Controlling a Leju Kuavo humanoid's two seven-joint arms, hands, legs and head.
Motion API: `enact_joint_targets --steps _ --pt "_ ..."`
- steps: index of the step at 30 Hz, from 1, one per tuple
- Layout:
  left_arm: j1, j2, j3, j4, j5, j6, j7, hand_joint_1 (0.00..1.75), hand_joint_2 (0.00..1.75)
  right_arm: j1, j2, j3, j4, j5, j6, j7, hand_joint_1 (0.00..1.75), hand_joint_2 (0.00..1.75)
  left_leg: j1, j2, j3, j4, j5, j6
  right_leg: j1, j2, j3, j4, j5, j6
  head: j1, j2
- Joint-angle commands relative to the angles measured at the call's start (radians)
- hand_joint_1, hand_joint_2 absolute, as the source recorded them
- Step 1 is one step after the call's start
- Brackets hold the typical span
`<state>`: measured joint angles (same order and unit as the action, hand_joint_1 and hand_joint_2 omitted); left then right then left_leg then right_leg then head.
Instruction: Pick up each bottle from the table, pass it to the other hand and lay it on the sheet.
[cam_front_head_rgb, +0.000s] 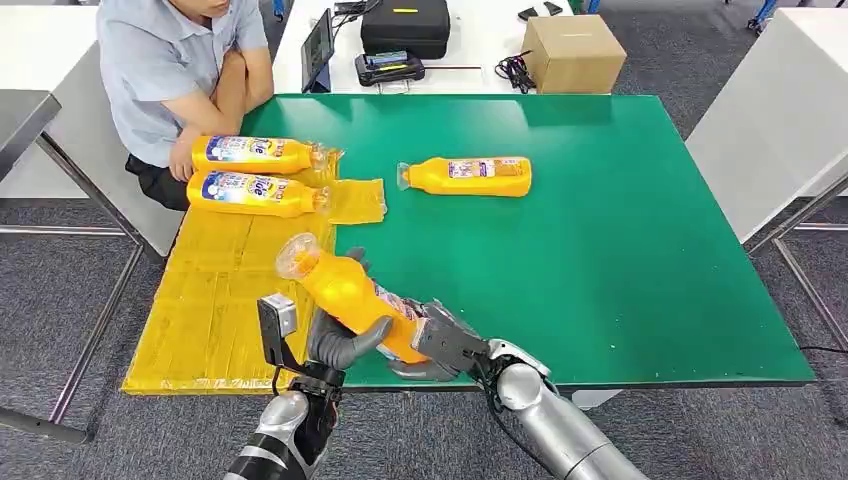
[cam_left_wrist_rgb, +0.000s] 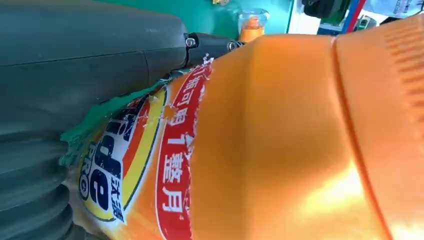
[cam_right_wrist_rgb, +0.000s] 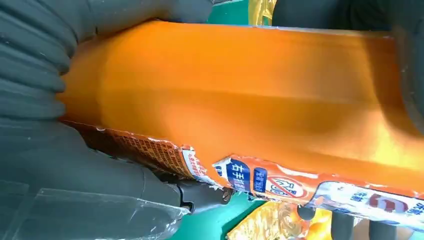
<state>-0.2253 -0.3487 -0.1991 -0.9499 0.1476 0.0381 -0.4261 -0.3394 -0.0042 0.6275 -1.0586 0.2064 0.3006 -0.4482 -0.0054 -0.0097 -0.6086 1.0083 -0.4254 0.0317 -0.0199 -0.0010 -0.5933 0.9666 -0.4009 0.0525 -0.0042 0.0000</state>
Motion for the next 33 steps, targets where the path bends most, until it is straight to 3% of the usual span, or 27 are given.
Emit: enact_joint_targets --steps 1,2,3,20,24,26,27,28,33 --pt "-0.019 0.0 0.074 0.054 0.015 0.026 0.002 0.0 1.75 -0.014 -0.004 0.024 -0.033 -0.002 0.009 -0.023 1.75 1.75 0.001 0.002 0.004 0.0 -0.002 -0.002 0.001 0.002 0.003 0.0 -0.001 -0.002 0.0 0.0" --pt "-0.02 0.0 0.075 0.054 0.018 0.027 0.002 0.14 1.75 -0.015 -0.004 0.024 -0.033 -0.002 0.01 -0.024 1.75 1.75 0.001 0.002 0.002 0.0 -0.001 -0.001 0.001 0.001 0.002 0.0 -0.001 -0.002 0.0 0.0" --pt "-0.022 0.0 0.081 0.062 0.05 0.024 0.006 1.73 1.75 -0.017 -0.003 0.022 -0.029 -0.002 0.01 -0.024 1.75 1.75 0.001 0.003 0.004 0.0 -0.002 -0.002 0.001 0.002 0.003 0.0 -0.001 -0.003 0.0 0.0" --pt "-0.022 0.0 0.098 0.054 0.133 -0.004 -0.016 1.75 1.75 -0.029 0.004 0.014 -0.016 -0.004 0.013 -0.03 1.75 1.75 0.001 0.002 0.002 0.0 -0.001 -0.001 0.001 0.001 0.002 0.0 0.0 -0.002 0.0 0.0" --pt "-0.026 0.0 0.106 0.038 0.092 0.05 -0.008 1.75 1.75 -0.022 0.005 0.009 -0.027 -0.002 0.006 -0.031 1.75 1.75 0.001 0.003 0.004 0.0 -0.002 -0.002 0.001 0.002 0.003 0.0 -0.001 -0.002 0.0 0.0" --pt "-0.037 0.0 0.11 0.037 0.011 0.138 0.034 1.75 1.75 -0.005 -0.004 0.005 -0.056 0.049 -0.05 -0.019 1.75 1.75 0.001 0.002 0.004 0.0 -0.002 -0.002 0.001 0.001 0.003 0.0 -0.001 -0.003 0.0 0.0" --pt "-0.04 0.001 0.115 0.034 -0.007 0.147 0.051 1.75 1.75 0.002 -0.007 0.0 -0.073 0.072 -0.071 -0.016 0.75 1.75 0.001 0.001 0.002 0.0 -0.001 -0.002 0.001 0.0 0.002 0.0 -0.001 -0.002 0.0 0.0" --pt "-0.041 0.001 0.124 0.026 -0.04 0.161 0.068 1.75 1.75 0.012 -0.002 -0.015 -0.09 0.097 -0.101 -0.017 0.0 1.75 0.002 0.002 0.004 0.001 -0.002 -0.002 0.002 0.001 0.004 0.001 -0.002 -0.003 0.0 0.0" --pt "-0.018 0.0 0.192 -0.068 -0.056 0.127 0.097 1.75 1.75 0.021 0.013 -0.054 -0.158 0.225 -0.184 0.024 0.0 1.75 0.001 0.003 0.002 0.002 -0.002 -0.002 0.001 0.002 0.001 0.002 -0.001 -0.003 0.0 0.0"
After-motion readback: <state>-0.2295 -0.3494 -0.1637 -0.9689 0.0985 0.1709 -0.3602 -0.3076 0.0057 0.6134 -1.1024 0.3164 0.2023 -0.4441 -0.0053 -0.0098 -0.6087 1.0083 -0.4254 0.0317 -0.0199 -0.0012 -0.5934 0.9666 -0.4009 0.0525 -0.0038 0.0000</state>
